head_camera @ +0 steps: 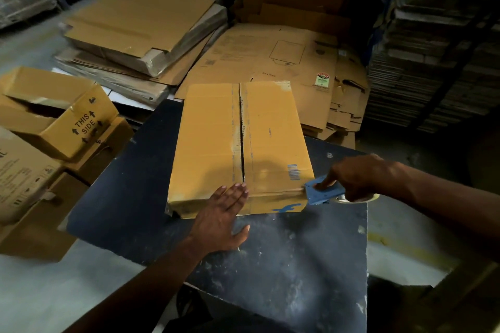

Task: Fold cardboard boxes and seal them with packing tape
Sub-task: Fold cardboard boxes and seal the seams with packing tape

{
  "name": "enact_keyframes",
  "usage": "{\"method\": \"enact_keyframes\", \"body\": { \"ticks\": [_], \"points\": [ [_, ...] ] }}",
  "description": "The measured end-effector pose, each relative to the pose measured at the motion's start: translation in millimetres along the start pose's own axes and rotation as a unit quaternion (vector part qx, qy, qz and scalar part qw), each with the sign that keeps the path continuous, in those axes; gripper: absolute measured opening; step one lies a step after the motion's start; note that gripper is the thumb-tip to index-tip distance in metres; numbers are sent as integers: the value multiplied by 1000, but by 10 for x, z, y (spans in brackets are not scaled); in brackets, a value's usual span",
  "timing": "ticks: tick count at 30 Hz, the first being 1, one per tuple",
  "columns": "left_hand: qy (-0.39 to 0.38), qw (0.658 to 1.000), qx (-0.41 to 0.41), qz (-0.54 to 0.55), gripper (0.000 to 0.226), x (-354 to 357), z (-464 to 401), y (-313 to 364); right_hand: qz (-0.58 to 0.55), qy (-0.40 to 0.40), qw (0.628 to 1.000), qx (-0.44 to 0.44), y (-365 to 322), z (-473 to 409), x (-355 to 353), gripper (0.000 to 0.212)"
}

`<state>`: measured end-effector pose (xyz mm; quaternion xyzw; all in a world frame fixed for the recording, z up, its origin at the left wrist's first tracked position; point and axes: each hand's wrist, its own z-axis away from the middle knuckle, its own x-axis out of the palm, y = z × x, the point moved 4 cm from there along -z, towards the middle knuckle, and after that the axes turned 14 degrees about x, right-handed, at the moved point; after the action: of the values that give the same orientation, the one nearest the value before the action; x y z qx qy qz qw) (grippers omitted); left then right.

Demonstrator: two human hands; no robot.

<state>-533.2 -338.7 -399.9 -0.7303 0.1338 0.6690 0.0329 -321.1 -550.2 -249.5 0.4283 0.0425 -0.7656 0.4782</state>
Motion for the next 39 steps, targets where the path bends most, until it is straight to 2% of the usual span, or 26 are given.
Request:
{"method": "enact_keyframes", "body": {
  "ticks": [5,10,12,16,20,23,28,31,36,39],
  "points": [
    [9,1000,-9,8,86,-29,-18,19,-21,9,1000,-7,55,-96,174,68],
    [23,998,-42,-28,84,-149,-237,204,-39,16,999,-13,108,-135,220,67],
    [19,1000,-7,4,87,-172,-461,412,-44,27,999,-17,110,-143,214,66],
    [-45,997,58,30,91,-33,-999,762,-61,42,997,-13,142,-139,217,62],
    [-29,997,33,62,83,105,-1082,692,-92,57,994,-12,231,-84,300,63],
    [-40,996,48,67,80,120,-1063,642,-138,50,989,-9,314,-31,435,61],
    [-39,996,53,55,82,129,-1076,644,-143,53,988,15,686,28,574,60],
    [-65,995,40,64,86,113,-1075,637,-155,34,987,18,815,89,662,62],
    [-56,995,40,76,86,102,-1097,649,-72,55,996,20,1184,244,675,66],
    [-42,996,40,62,86,74,-1103,666,-32,73,997,13,1035,71,822,70]
  ]
}}
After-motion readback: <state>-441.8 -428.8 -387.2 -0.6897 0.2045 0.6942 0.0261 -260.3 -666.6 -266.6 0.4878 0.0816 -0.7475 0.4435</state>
